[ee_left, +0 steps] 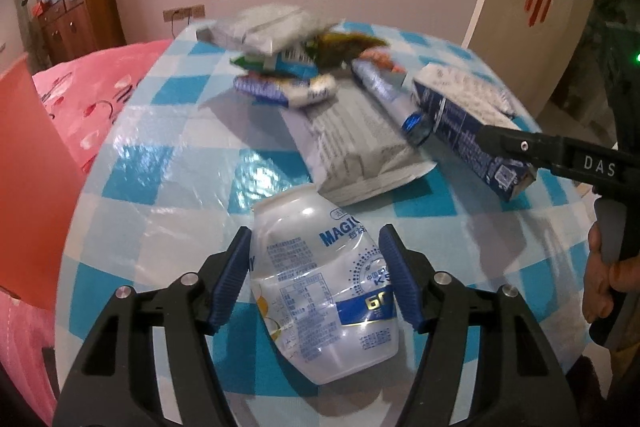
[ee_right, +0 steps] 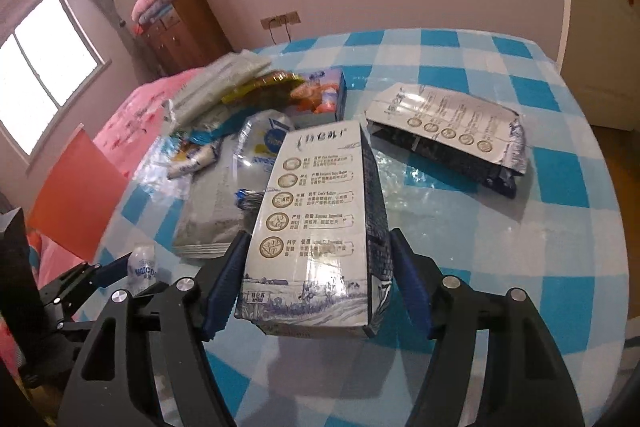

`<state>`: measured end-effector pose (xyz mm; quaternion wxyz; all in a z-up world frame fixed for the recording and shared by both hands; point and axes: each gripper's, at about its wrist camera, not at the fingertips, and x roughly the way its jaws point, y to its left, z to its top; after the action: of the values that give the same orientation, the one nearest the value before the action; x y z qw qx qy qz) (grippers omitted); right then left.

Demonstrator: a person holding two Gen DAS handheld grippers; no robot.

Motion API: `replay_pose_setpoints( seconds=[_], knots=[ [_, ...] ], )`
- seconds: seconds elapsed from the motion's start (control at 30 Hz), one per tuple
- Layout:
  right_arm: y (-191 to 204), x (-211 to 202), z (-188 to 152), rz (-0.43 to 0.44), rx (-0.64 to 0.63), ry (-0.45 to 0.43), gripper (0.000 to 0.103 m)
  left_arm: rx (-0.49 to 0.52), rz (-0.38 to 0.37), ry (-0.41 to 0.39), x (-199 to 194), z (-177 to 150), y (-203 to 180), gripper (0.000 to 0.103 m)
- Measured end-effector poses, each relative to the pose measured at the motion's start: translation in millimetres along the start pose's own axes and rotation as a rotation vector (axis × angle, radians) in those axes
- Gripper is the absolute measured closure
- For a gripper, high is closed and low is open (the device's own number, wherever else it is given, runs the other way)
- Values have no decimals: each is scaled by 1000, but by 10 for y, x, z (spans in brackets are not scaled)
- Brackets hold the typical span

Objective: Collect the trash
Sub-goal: 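Grasp and lift the milk powder bag with the right gripper while the left holds the bottle, then carry both items over the orange bucket and open both grippers to drop them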

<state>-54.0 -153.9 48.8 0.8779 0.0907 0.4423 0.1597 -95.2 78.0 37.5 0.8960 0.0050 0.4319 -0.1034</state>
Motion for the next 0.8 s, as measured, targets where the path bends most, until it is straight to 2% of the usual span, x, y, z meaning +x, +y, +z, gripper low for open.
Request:
replay_pose_setpoints(
  seconds=[0.23,0.63,0.8],
  knots=[
    [207,-320,63,33,-9,-58,35,-23,-21,-81,-282,99,122,37],
    [854,-642,160,87,-133,-116,35,-53,-5,-166,-607,127,418,37],
    [1145,-705,268,157,-168,-125,35,-84,23,-223,-821,184,609,37]
  ],
)
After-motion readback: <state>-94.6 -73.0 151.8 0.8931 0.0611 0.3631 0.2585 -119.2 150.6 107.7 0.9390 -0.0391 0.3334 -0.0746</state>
